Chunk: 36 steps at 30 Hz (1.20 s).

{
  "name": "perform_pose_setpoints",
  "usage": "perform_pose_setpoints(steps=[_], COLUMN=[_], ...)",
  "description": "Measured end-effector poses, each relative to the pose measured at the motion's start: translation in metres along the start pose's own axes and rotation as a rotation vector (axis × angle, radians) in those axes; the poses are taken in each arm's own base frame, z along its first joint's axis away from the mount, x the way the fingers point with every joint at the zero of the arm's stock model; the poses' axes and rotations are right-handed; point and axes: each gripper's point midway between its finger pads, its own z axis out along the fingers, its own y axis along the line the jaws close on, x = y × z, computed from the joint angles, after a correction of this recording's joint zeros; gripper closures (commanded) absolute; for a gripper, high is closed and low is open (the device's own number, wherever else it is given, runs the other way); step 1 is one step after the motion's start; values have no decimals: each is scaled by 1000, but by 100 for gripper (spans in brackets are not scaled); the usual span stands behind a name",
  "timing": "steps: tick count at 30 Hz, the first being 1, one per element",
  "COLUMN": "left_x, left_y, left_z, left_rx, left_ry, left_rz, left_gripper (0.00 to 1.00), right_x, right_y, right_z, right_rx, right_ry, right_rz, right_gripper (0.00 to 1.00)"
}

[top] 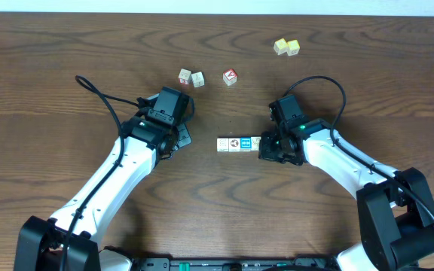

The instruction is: Lift 5 blocks

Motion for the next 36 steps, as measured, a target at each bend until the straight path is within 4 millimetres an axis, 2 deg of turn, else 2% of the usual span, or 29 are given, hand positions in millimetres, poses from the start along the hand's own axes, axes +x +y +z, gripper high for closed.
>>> perform_pose_setpoints(steps=[15,19,22,24,27,30,33,36], left_x=[0,1,1,3,8,5,-6,-11], left_y=[0,0,1,3,9,17,24,26], left_z=[0,0,0,0,0,-4,-10,-10], left_rx=[0,-2,-5,-12,-33,-43,-28,14], left_ry=[0,2,5,13,35,35,16,28], left_rz=[0,0,8,30,52,46,8,-29], left_gripper=[92,92,93,93,93,93,93,93], right_x=[0,10,20,22,8,-17,-39,-51], right_y=[1,-4,-10,-9,-6,-18,-37,-60], right_z=[0,-1,-9,-23,-54,-85,-97,-96], right_rx=[-5,16,47,62,64,88,106,129], right_ry=[-1,43,98,123,93,14,-53,-73], right_rz=[-21,-18,-11,-19,-26,2,36,76], right_gripper=[99,99,99,99,99,99,99,99])
